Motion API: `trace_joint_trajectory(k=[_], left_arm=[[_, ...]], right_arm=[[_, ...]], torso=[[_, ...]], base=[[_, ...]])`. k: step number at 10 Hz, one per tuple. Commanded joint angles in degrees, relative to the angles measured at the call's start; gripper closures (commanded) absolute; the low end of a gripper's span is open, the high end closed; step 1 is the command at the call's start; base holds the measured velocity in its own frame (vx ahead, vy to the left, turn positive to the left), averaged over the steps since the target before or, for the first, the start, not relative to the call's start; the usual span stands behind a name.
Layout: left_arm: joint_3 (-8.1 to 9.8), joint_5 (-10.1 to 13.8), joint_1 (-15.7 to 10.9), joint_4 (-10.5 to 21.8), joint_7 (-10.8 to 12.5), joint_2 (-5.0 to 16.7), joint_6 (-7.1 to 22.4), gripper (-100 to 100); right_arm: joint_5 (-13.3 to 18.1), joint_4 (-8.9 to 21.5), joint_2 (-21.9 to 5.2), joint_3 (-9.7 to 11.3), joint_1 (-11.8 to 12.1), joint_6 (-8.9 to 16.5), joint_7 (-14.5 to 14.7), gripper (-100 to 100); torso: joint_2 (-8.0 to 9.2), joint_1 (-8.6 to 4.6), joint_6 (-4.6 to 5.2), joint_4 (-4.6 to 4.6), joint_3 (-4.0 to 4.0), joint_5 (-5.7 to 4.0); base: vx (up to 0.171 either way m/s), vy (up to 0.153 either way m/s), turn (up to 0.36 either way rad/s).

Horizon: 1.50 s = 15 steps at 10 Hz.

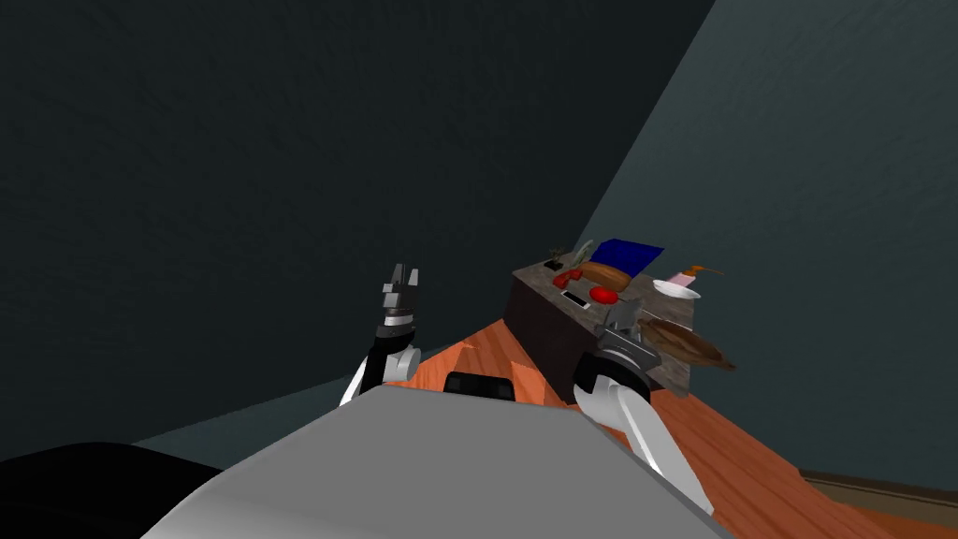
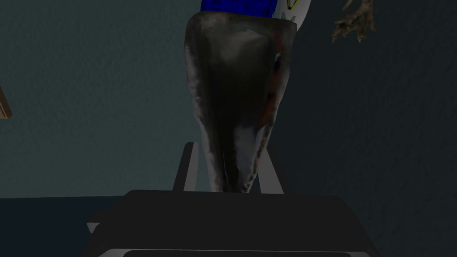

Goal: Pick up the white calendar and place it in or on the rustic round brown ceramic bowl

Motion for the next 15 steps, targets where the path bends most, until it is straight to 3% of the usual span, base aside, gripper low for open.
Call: trace_joint_trajectory(k=[1, 9, 14, 15], left_arm=[[0.00, 0.0, 0.0, 0.0, 0.0, 0.0, 0.0, 0], [0.01, 0.0, 0.0, 0.0, 0.0, 0.0, 0.0, 0], [0.00, 0.0, 0.0, 0.0, 0.0, 0.0, 0.0, 0], [-0.01, 0.0, 0.0, 0.0, 0.0, 0.0, 0.0, 0]], right_arm=[[-0.4, -0.3, 0.3, -0.6, 0.4, 1.0, 1.1, 100], [-1.6, -1.5, 1.3, -2.6, 2.7, 5.3, 5.9, 100], [-2.1, -1.7, 2.6, -3.2, 3.4, 6.5, 7.4, 100], [-2.1, -1.7, 2.6, -3.3, 3.4, 6.7, 7.5, -100]], torso=[[0.00, 0.00, 0.00, 0.00, 0.00, 0.00], [-0.09, -0.03, 0.07, -0.02, -0.05, 0.12], [0.02, 0.51, 0.03, 0.06, 0.04, 0.29], [0.10, 0.91, 0.00, 0.08, 0.09, 0.35]], base=[[0.046, -0.226, 0.082], [0.066, -0.292, 0.056], [0.039, -0.188, 0.031], [0.004, -0.020, -0.001]])
